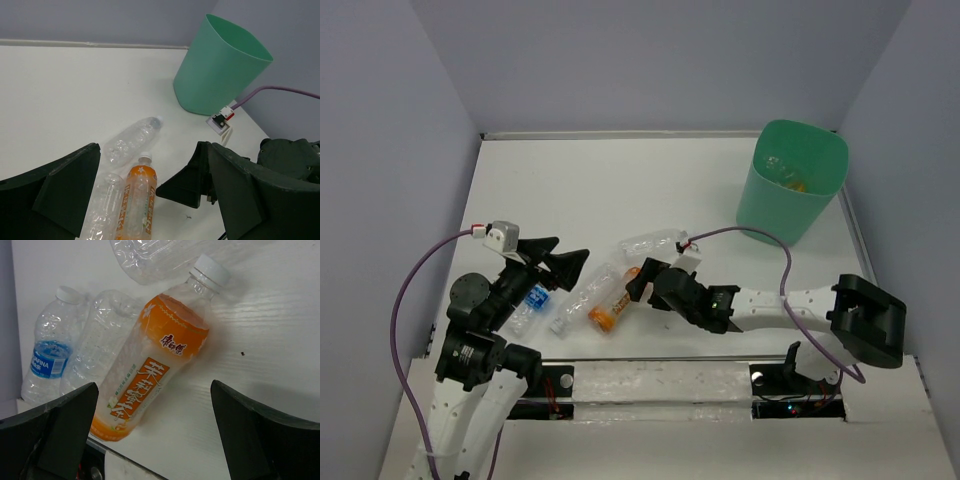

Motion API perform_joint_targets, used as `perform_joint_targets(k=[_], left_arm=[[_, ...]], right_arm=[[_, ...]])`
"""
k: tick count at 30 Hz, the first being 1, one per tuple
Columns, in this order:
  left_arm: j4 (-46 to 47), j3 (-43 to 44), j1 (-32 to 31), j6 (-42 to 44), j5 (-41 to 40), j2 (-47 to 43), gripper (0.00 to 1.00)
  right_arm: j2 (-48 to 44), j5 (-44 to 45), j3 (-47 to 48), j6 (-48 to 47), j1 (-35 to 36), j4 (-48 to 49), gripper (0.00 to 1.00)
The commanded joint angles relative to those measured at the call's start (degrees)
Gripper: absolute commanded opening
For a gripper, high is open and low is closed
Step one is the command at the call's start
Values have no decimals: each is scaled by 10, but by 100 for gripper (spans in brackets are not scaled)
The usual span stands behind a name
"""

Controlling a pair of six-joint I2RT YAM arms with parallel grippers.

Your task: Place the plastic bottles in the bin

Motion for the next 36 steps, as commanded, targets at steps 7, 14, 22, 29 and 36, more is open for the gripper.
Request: perform_joint_targets(k=[7,14,22,29,36], left_arm=[[23,-2,2,5,14,-5,99],[24,-3,1,5,15,-7,99],[24,-3,1,5,15,-6,99],[24,-3,2,5,14,-5,99],[24,-2,1,5,15,-3,99]], right_arm=[[68,22,26,107,0,86,99],[119,28,43,118,0,86,99],[142,55,23,165,0,86,91],[163,71,36,162,-5,86,77],[91,95,-16,152,-5,58,60]])
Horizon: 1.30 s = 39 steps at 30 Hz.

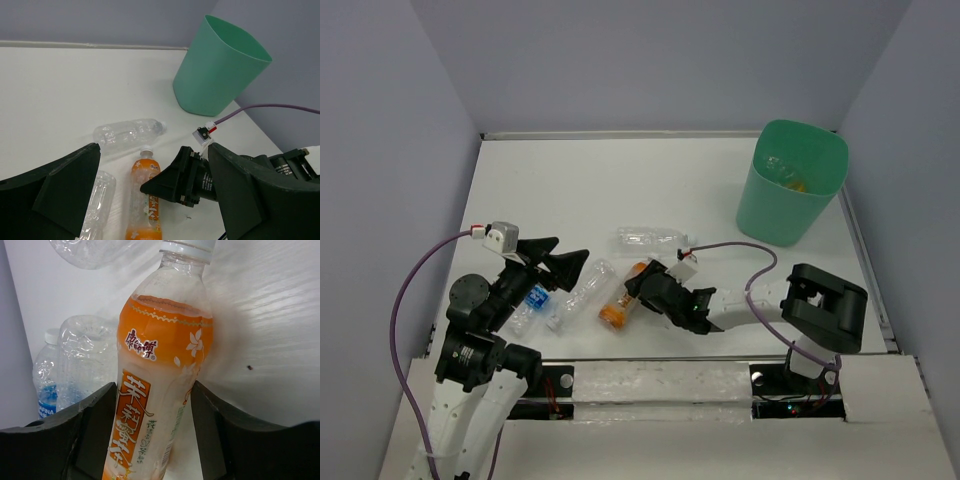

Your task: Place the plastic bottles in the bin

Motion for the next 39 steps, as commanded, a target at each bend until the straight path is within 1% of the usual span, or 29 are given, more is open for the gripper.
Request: perform_joint_targets(k=[1,3,5,7,8,10,11,13,14,15,17,18,19,20,21,24,25,26,27,28,29,30,31,34,36,37,39], left_arm=[[24,-2,1,5,15,0,99],[25,-2,1,5,15,0,99],[26,-2,2,5,15,-1,99],[26,-2,1,5,15,0,99],[25,-2,1,5,15,0,99],[25,-2,1,5,15,-1,99],[26,-2,1,5,15,-1,99],[26,-2,1,5,16,-1,99],[26,-2,1,5,17,-2,99],[26,-2,1,5,17,-3,99],[26,-2,1,5,17,-4,99],[26,-2,1,5,17,-5,99],[26,-2,1,5,15,-6,99],[25,-2,1,5,15,-8,99],[26,-2,2,5,15,-9,99],[24,-2,1,5,14,-12,99],[25,-2,1,5,14,-12,99],[24,-2,0,6,14,-13,99],[24,-2,-1,6,14,-12,99],[25,-2,-1,5,14,-13,99],[24,-2,-1,5,14,-13,99],[24,-2,-1,5,13,-15,99],[24,-2,-1,6,12,-15,99],[24,-1,-2,6,12,-15,99],[25,-1,-2,5,14,-14,99],[25,-2,-1,5,14,-13,99],[23,-2,-2,5,12,-13,99]], right_arm=[[-73,46,-41,-20,-3,-48,56],[-106,44,-50,-44,-3,-75,55],[-159,50,-54,-59,4,-101,55],[-197,50,-49,-86,12,-143,55],[-236,46,-42,-98,19,-156,55],[-272,30,-28,-144,25,-177,54],[-308,25,-7,-197,25,-179,53],[-338,32,24,-245,25,-199,53],[-352,62,42,-273,25,-207,53],[-372,117,81,-350,25,-211,53],[-379,191,130,-435,25,-211,53],[-378,215,157,-520,14,-205,53],[-372,235,206,-569,-19,-191,53],[-369,256,221,-656,-46,-167,52],[-365,241,240,-690,-115,-113,52],[-351,215,265,-756,-234,-64,52],[-342,212,276,-766,-270,-61,52],[-326,207,299,-773,-331,-60,52],[-317,205,309,-789,-359,-48,52],[-308,206,325,-798,-408,-40,51],[-299,209,325,-802,-409,-36,51],[-285,212,339,-803,-445,-35,51],[-281,211,342,-827,-461,-25,51],[-274,191,336,-828,-511,-21,51],[-255,184,330,-834,-524,-21,52],[-233,188,325,-847,-529,-21,53],[-217,190,316,-851,-529,-21,57]])
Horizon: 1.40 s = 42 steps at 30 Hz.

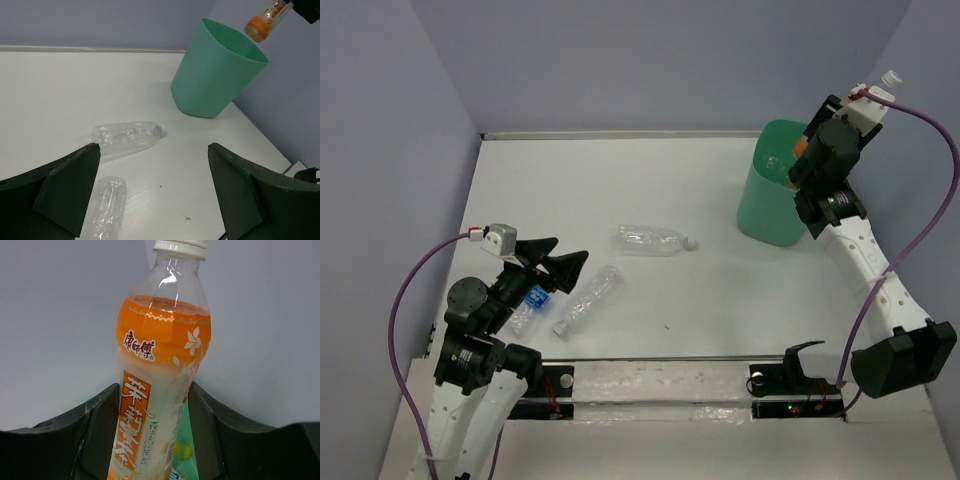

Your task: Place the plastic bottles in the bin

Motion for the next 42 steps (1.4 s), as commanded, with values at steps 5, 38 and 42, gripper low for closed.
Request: perform_joint_targets(k=[5,38,42], left_arm=[[23,-1,-2,5,10,5,99],[13,4,17,4,-19,42,99],[14,4,17,4,-19,42,99]], right_arm=[[41,-51,29,-42,-10,-14,100],[384,-626,139,-177,286,-318,100],[447,-647,185,-197,286,-362,100]])
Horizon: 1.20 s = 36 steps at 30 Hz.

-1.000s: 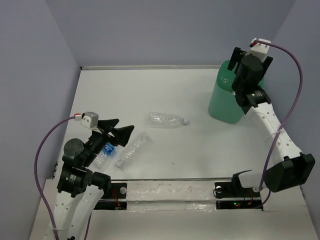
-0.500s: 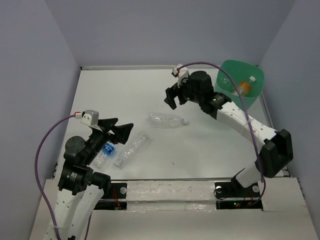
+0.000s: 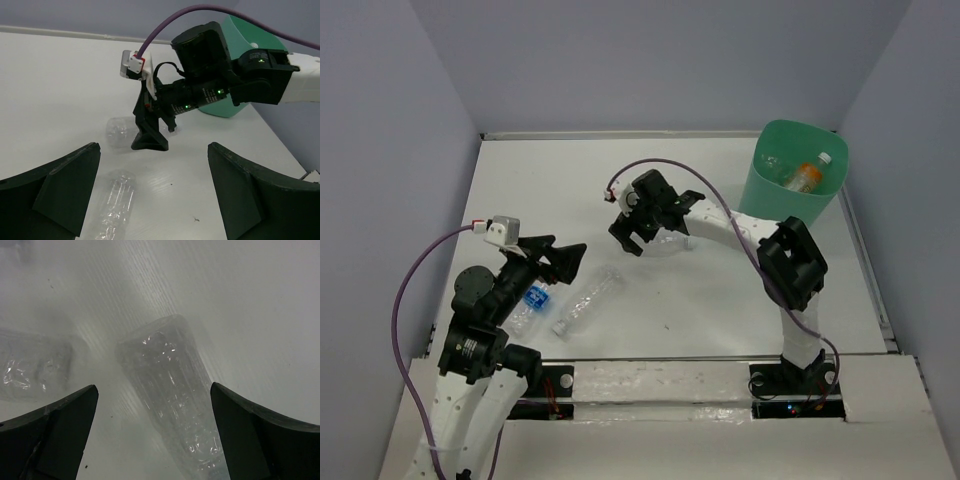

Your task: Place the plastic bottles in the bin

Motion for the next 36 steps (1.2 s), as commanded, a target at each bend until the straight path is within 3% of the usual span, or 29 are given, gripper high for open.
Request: perform_joint_targets(k=[1,4,6,7,10,12,18,21,27,34,36], left_arm=[[19,4,5,5,12,5,99],[19,4,6,4,12,4,99],[20,3,6,4,13,2,99],[20,3,6,4,13,2,99],[22,1,6,4,17,4,99],[22,1,6,5,22,6,99],[22,1,6,4,22,-1,99],[23,1,6,4,24,-6,99],[24,0,4,5,28,-15,99],[24,0,0,5,26,-28,99],[24,0,-1,5,26,-28,99]], right_arm=[[48,-1,59,-39,0,-55,100],[94,18,85,-57,0,-58,98],[121,61,110,-67,0,-56,89],[121,61,110,-68,0,-52,89],[105,110,103,-69,0,-10,66],[80,134,87,-70,0,16,58],[-57,183,49,-38,0,88,54],[-163,249,9,-14,-7,193,51],[-323,331,-12,41,-135,262,47],[-354,344,-39,81,-279,337,47],[-335,299,-37,81,-305,338,49]])
